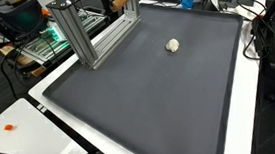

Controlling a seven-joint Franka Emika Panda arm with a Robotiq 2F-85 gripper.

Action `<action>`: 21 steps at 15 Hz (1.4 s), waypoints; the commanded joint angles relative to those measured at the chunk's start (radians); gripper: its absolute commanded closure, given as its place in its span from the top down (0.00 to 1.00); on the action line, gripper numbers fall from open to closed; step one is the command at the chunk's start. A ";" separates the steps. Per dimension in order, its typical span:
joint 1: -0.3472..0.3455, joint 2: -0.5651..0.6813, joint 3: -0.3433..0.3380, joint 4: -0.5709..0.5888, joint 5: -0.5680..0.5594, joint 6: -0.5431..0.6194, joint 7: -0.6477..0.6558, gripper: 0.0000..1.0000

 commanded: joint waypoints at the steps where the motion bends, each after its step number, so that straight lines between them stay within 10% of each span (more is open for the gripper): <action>1: -0.002 -0.022 0.006 -0.035 0.000 0.016 0.002 0.89; 3: -0.002 -0.022 0.005 -0.035 0.001 0.018 0.001 0.65; 6: -0.005 -0.022 0.004 -0.033 -0.005 0.018 0.000 0.55; 8: -0.005 -0.020 0.004 -0.031 -0.006 0.015 -0.001 0.61; 9: -0.005 -0.020 0.005 -0.031 -0.007 0.015 -0.001 0.94; 11: -0.005 -0.019 0.006 -0.032 -0.008 0.016 0.000 1.00; 21: 0.003 -0.019 0.008 -0.017 -0.004 0.017 -0.005 0.89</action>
